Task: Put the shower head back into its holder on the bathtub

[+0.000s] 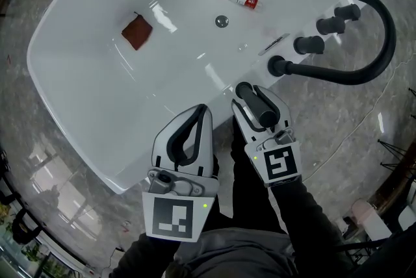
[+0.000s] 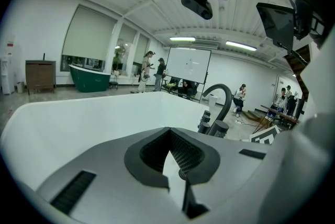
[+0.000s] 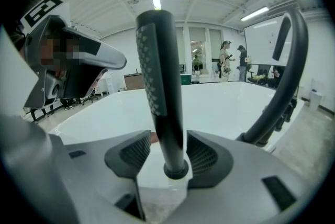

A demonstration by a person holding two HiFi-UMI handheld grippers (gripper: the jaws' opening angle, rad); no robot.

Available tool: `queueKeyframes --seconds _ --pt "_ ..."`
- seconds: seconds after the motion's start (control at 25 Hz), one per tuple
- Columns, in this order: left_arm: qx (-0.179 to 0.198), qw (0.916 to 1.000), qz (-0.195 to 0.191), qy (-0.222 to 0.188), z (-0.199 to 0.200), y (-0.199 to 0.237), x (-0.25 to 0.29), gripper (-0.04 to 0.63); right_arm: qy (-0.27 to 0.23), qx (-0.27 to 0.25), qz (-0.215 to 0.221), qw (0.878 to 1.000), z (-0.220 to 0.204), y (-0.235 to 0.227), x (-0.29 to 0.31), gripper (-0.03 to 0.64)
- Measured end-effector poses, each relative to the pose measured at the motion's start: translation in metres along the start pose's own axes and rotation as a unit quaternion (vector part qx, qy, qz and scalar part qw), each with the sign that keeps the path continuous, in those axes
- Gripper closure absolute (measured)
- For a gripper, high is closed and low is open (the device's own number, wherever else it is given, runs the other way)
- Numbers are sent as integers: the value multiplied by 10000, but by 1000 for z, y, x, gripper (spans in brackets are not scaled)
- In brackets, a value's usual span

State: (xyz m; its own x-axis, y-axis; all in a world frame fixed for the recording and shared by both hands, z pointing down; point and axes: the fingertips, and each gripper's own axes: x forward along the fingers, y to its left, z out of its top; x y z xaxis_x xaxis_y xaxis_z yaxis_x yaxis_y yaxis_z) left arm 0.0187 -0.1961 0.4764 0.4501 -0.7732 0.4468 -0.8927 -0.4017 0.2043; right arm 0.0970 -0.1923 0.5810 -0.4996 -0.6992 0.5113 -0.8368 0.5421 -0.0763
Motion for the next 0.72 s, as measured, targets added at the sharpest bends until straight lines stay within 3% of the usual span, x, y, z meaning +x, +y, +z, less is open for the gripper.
queueKeyframes --seconds 0.72 --pt "13 10000 -4 -12 1 -2 -2 592 -39 -99 -23 9999 4 -1 -2 411"
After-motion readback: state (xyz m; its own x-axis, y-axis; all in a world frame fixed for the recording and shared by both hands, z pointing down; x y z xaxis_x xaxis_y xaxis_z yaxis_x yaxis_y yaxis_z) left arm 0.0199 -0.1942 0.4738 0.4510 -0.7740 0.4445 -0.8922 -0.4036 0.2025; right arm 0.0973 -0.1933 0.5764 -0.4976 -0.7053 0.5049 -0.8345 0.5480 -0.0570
